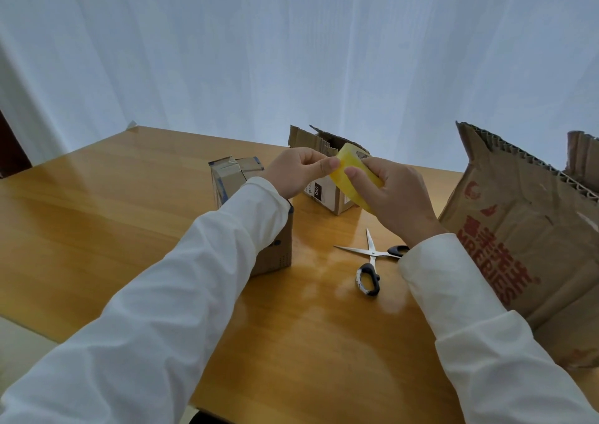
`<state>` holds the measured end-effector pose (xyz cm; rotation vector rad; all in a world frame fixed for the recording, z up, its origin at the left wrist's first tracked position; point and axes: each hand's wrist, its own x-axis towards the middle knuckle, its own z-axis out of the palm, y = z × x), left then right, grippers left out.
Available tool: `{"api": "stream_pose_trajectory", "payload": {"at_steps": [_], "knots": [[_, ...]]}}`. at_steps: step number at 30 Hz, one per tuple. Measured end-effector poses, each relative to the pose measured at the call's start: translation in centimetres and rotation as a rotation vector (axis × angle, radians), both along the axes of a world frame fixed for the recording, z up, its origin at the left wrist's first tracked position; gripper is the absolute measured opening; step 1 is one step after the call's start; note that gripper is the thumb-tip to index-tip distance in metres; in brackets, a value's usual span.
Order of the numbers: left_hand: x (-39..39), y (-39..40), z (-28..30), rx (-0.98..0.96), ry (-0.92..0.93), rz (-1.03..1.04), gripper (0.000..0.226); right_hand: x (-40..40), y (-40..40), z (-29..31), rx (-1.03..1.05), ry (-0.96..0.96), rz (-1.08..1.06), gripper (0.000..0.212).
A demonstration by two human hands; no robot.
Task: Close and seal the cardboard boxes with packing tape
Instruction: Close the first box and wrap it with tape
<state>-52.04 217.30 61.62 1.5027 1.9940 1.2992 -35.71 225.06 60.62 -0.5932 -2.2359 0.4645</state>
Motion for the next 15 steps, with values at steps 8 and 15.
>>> {"api": "stream_pose_trajectory", "payload": {"at_steps": [8,15], "knots": [[-0.24,-0.38,0.07,0.023,0.038,0.032,0.037,-0.42,-0.08,-0.29,0.020,-0.036,0.002,0.059],[-0.24,-0.64,0.39,-0.037,0.063,-0.021,0.034,-0.24,-0.37,0.13,0.004,-0.008,0.009,0.059]]}}
